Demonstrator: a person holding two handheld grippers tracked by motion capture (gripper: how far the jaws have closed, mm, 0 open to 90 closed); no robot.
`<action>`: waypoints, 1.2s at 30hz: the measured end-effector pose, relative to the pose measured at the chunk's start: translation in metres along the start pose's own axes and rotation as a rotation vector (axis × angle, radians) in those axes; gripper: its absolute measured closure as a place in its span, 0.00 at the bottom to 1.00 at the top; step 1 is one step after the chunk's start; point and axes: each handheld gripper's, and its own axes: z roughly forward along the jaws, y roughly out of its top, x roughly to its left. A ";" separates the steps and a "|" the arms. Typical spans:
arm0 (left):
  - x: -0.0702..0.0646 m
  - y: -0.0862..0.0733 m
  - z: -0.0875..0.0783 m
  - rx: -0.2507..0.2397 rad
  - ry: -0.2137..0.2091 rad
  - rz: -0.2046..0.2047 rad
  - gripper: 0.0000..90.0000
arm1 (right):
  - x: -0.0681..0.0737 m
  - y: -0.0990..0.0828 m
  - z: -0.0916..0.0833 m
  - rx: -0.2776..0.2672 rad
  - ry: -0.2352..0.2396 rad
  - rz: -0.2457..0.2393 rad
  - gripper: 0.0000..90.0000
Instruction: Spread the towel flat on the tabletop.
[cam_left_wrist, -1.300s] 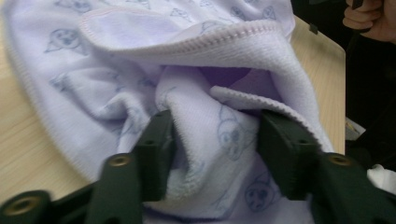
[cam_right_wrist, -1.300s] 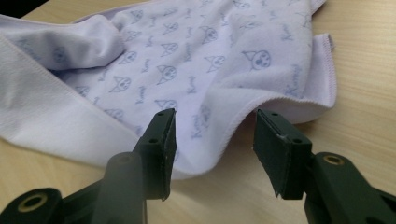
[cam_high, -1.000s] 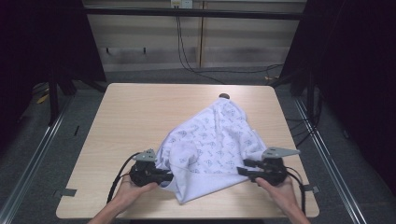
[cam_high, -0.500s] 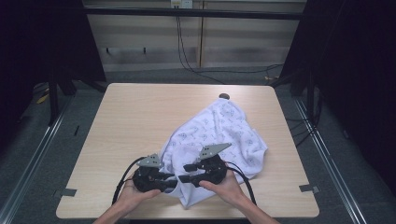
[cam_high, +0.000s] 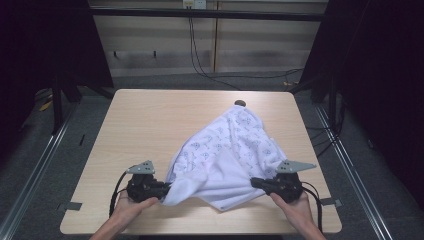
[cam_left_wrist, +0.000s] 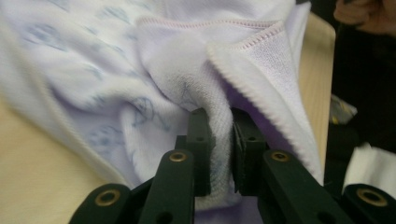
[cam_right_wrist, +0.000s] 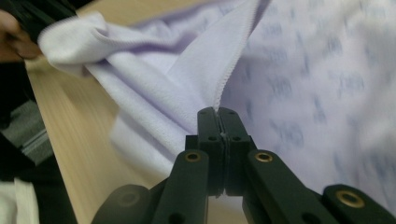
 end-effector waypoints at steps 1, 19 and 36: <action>-0.003 0.000 0.004 0.016 0.005 0.004 0.87 | -0.001 -0.008 -0.002 0.025 -0.014 0.006 0.98; -0.027 0.017 -0.007 -0.115 -0.090 0.068 0.69 | -0.042 0.023 0.034 0.018 -0.047 0.004 0.70; -0.013 0.020 0.013 -0.084 -0.067 0.053 0.98 | -0.077 0.036 0.096 0.089 -0.047 0.057 0.62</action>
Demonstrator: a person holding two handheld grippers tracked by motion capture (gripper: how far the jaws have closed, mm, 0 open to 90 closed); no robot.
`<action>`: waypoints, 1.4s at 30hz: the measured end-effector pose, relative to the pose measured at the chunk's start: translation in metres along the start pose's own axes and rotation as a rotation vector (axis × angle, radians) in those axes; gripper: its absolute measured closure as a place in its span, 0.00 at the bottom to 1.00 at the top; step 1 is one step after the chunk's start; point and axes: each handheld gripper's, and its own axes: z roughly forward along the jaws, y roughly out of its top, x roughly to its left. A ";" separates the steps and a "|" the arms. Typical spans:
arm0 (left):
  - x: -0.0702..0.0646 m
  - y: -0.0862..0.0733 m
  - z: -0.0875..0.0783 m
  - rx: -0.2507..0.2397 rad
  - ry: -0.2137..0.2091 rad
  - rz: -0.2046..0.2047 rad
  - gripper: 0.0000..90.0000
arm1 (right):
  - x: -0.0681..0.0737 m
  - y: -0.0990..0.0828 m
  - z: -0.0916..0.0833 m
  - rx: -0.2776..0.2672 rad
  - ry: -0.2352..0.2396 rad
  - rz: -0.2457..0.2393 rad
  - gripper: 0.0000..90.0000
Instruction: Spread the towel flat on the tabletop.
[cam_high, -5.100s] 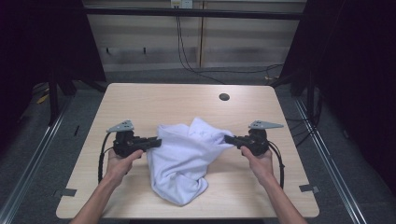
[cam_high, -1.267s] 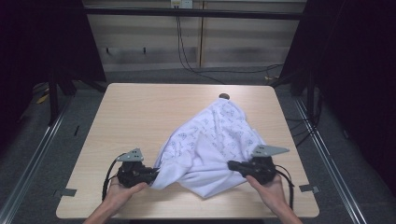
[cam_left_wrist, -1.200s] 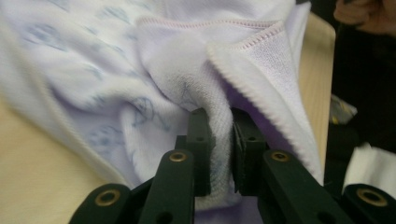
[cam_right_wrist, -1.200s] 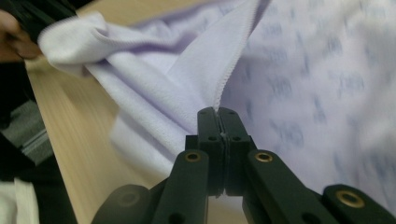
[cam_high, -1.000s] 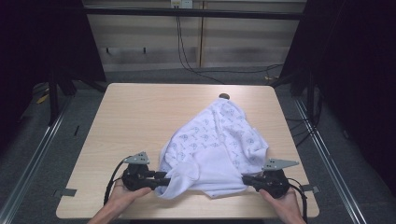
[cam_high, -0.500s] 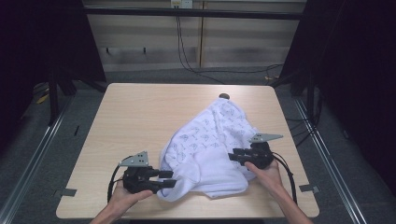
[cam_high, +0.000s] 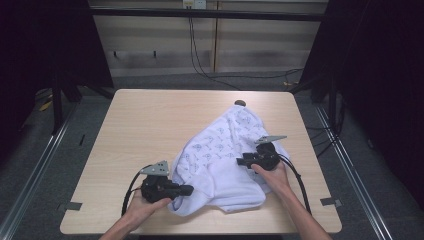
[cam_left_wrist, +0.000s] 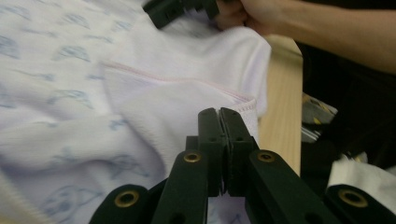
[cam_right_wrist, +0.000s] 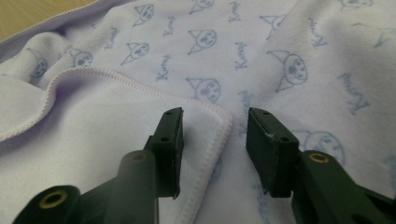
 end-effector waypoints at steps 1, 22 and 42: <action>0.005 0.000 -0.010 -0.027 0.026 -0.009 0.98 | 0.001 0.002 0.005 0.007 -0.009 0.007 0.62; 0.060 0.055 -0.072 -0.300 0.264 -0.086 0.99 | -0.044 0.043 -0.093 -0.252 -0.115 0.093 0.98; -0.009 0.097 -0.144 -0.404 0.238 0.141 0.99 | 0.038 0.089 -0.224 -0.511 -0.025 -0.136 0.98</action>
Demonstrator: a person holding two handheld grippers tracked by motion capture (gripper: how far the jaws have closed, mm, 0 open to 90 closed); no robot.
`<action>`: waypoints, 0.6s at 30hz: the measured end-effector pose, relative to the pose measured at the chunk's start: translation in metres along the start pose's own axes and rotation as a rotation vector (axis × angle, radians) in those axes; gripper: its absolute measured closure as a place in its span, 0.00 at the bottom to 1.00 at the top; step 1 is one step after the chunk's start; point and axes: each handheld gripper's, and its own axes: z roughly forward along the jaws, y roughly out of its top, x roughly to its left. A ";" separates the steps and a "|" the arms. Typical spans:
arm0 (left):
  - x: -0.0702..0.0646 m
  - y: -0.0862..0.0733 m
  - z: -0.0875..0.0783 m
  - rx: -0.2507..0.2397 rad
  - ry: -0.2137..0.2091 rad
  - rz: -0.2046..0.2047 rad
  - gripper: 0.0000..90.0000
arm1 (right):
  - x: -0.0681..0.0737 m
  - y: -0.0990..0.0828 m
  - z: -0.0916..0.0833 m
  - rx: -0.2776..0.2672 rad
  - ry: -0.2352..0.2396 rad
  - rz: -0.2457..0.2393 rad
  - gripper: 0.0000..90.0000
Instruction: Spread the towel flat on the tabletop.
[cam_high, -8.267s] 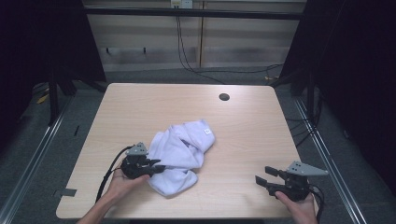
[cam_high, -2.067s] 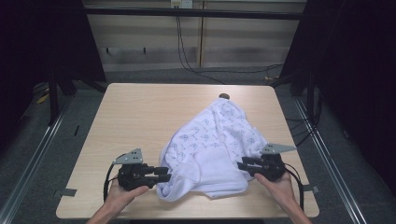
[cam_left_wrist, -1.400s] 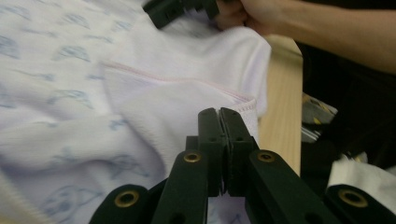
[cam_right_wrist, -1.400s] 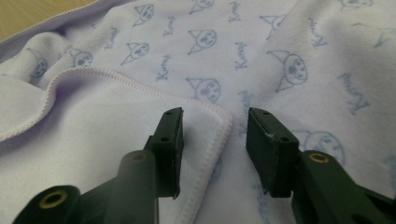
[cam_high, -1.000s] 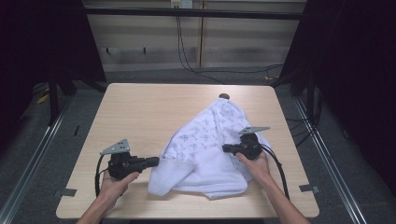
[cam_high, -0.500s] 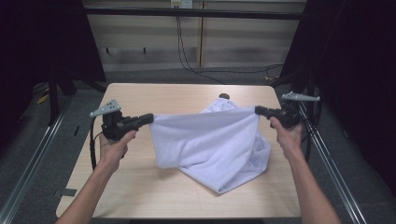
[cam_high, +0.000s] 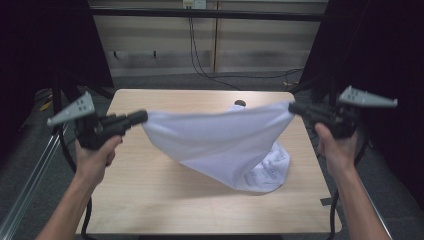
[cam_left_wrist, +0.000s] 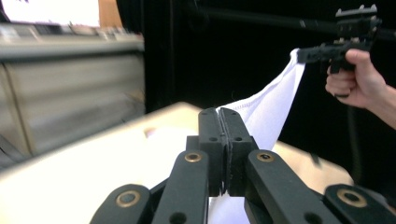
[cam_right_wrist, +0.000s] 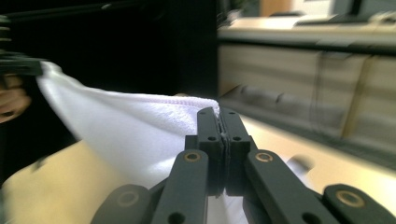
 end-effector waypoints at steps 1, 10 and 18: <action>-0.002 -0.012 -0.003 0.012 -0.013 -0.019 0.99 | 0.007 -0.019 -0.006 0.025 0.023 0.013 0.98; -0.055 -0.096 -0.048 0.116 -0.156 -0.091 0.99 | 0.072 -0.120 -0.068 0.154 0.126 0.075 0.98; -0.092 -0.113 -0.079 0.122 -0.220 -0.074 0.84 | 0.128 -0.140 -0.123 0.158 0.145 0.084 0.80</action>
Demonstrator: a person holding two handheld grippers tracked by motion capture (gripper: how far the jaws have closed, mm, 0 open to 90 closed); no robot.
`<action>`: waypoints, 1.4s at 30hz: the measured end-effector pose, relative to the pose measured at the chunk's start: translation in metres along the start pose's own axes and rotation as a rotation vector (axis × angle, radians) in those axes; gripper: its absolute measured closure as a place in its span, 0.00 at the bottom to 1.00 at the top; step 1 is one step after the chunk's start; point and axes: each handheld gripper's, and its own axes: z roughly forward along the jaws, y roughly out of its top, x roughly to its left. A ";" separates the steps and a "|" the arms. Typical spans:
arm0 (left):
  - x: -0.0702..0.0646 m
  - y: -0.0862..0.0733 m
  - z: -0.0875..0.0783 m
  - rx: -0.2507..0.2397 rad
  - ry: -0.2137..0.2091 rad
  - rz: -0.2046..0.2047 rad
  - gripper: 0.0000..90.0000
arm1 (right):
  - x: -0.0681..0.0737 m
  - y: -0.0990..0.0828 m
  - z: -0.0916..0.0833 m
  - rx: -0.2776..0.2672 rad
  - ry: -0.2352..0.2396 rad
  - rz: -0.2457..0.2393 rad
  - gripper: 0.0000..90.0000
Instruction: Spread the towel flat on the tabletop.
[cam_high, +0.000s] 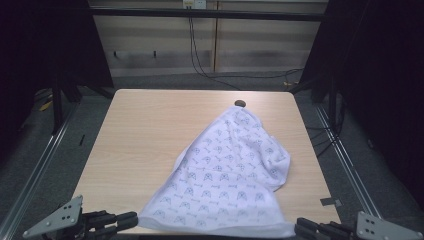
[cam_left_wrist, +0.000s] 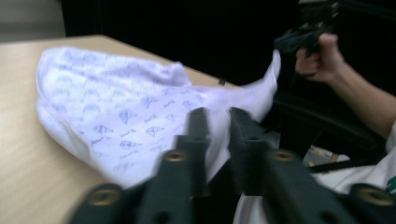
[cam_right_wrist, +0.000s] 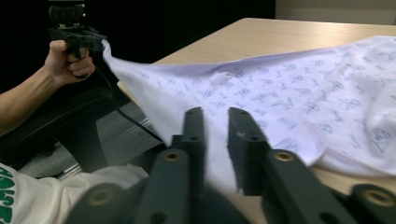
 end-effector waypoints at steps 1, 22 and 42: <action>0.009 -0.001 0.001 -0.007 -0.004 -0.015 0.85 | -0.002 0.000 -0.006 -0.030 -0.007 0.007 0.77; 0.156 -0.024 0.150 0.452 0.173 -0.107 0.84 | -0.125 -0.016 0.163 0.366 -0.089 0.002 0.78; 0.098 -0.045 0.109 0.545 0.094 -0.177 1.00 | -0.074 -0.046 0.060 0.318 -0.087 0.082 0.99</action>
